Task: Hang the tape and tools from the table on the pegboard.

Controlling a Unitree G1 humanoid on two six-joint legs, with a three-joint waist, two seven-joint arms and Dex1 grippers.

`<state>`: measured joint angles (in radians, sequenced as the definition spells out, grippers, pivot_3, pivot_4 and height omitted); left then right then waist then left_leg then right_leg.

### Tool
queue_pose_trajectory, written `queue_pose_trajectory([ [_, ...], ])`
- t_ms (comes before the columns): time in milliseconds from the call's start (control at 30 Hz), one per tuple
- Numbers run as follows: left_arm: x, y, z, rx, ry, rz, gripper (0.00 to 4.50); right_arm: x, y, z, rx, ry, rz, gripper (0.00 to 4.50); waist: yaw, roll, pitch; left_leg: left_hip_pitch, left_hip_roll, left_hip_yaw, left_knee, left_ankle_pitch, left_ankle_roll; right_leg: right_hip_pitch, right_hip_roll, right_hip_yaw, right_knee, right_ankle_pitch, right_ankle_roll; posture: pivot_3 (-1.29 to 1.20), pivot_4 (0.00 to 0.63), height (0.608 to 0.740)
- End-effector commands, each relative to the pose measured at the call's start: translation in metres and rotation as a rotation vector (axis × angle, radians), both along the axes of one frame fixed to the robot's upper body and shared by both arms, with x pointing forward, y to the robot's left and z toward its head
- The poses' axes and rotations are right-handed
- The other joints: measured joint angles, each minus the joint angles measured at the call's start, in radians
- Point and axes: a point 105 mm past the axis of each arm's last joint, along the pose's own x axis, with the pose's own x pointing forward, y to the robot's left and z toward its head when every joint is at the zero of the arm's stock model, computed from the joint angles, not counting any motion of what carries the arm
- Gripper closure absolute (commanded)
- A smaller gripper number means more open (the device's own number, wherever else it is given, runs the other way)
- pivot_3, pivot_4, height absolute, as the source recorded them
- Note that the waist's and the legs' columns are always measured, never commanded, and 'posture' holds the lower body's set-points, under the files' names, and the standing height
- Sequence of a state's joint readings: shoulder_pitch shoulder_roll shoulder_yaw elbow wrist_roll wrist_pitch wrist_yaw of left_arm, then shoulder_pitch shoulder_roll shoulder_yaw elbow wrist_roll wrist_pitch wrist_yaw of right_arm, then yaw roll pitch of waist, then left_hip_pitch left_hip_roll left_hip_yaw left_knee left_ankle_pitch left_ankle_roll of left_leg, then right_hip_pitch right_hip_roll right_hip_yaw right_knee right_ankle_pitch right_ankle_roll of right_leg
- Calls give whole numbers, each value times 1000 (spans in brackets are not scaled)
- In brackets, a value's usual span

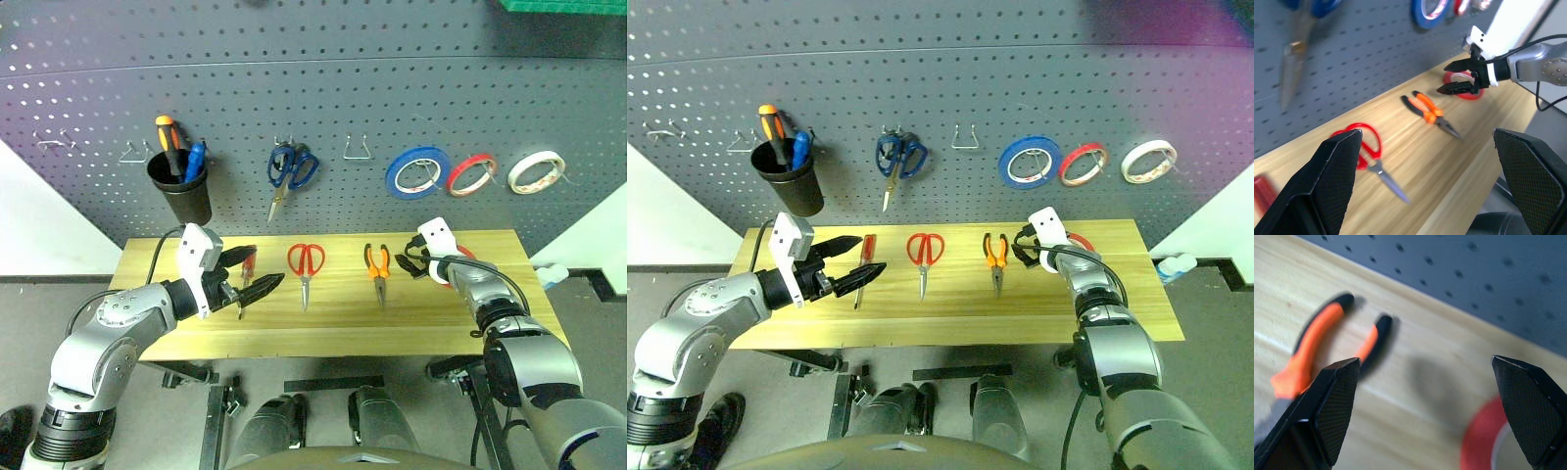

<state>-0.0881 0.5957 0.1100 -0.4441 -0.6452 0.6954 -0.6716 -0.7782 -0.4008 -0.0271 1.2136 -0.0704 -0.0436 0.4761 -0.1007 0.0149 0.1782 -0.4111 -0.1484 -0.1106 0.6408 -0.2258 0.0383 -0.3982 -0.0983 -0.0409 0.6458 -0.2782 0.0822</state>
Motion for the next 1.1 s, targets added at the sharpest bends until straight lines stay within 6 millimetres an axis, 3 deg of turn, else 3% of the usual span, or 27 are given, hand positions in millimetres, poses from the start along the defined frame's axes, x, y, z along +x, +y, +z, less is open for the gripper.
queue_pose_trajectory([
  [33,-1,-3,10,-10,-42,-11,32,9,3,18,25,-66,-3,0,16,0,2,0,-1,-2,0,0,0,1,3,16,-1,0,0,-155,178,740],
  [167,0,-4,10,-6,-45,-15,32,9,1,16,14,-51,-9,0,41,-1,5,0,-2,-1,-4,3,-8,-2,6,28,-2,0,2,-157,179,740],
  [367,0,-5,11,-14,-45,-15,32,10,0,17,13,-59,-20,0,27,-1,5,2,2,0,-12,6,-8,-4,10,32,3,1,6,-156,179,740],
  [733,-5,0,11,-18,-19,-35,32,4,-26,17,-13,-51,-84,0,29,-2,6,2,4,2,-17,6,-8,-7,12,34,3,1,6,-153,185,740],
  [1100,-16,-1,15,28,-26,-130,32,-13,-46,-3,-7,14,-154,0,29,-3,7,2,4,2,-17,6,-8,-7,12,35,3,1,5,-161,181,740],
])
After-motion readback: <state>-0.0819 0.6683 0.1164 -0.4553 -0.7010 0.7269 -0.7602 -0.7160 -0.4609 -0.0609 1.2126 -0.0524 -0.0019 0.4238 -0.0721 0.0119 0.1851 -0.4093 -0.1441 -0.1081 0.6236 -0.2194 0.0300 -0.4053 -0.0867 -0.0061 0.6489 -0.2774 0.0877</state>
